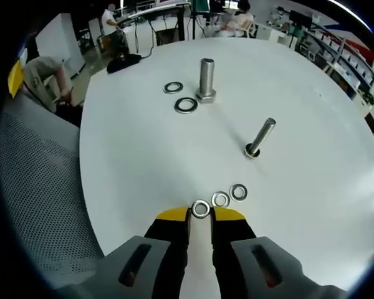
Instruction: Place the washer onto the threaded stud by aligning its center hole with the stud, sliding it down to the base, and recovering from edge contact or off-axis alignment until the washer reaches the visible bottom stop.
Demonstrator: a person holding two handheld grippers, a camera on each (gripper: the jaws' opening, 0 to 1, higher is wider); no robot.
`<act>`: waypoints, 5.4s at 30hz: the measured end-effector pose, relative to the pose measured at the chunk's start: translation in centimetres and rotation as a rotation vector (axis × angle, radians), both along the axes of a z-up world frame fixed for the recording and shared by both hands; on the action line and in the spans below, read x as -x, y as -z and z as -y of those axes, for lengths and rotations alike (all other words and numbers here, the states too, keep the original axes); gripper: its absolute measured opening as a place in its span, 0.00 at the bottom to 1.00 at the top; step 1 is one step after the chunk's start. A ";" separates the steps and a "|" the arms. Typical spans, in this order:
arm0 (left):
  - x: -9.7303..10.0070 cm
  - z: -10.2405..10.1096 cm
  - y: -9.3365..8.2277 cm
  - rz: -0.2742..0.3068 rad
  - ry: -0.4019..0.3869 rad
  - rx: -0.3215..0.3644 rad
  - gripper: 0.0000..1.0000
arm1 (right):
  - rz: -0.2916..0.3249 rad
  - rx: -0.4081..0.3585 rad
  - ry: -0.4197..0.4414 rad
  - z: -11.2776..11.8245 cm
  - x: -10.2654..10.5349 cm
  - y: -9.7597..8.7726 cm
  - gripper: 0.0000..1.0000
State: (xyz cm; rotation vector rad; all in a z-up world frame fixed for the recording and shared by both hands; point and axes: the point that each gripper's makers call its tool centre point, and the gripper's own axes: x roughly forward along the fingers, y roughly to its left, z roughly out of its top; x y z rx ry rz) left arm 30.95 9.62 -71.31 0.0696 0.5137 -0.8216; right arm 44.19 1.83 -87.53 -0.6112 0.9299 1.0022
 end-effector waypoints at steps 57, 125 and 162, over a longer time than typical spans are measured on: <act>0.1 0.1 0.1 -0.004 0.006 -0.001 0.13 | 0.213 -0.078 0.019 -2.3 -7.9 -7.4 0.14; 0.1 0.3 0.1 -0.012 0.017 0.009 0.13 | 0.101 0.059 -0.086 -3.7 -9.1 -5.8 0.14; 0.2 0.4 0.0 -0.011 0.023 0.012 0.13 | 0.057 0.086 -0.058 -1.3 -7.1 -5.1 0.15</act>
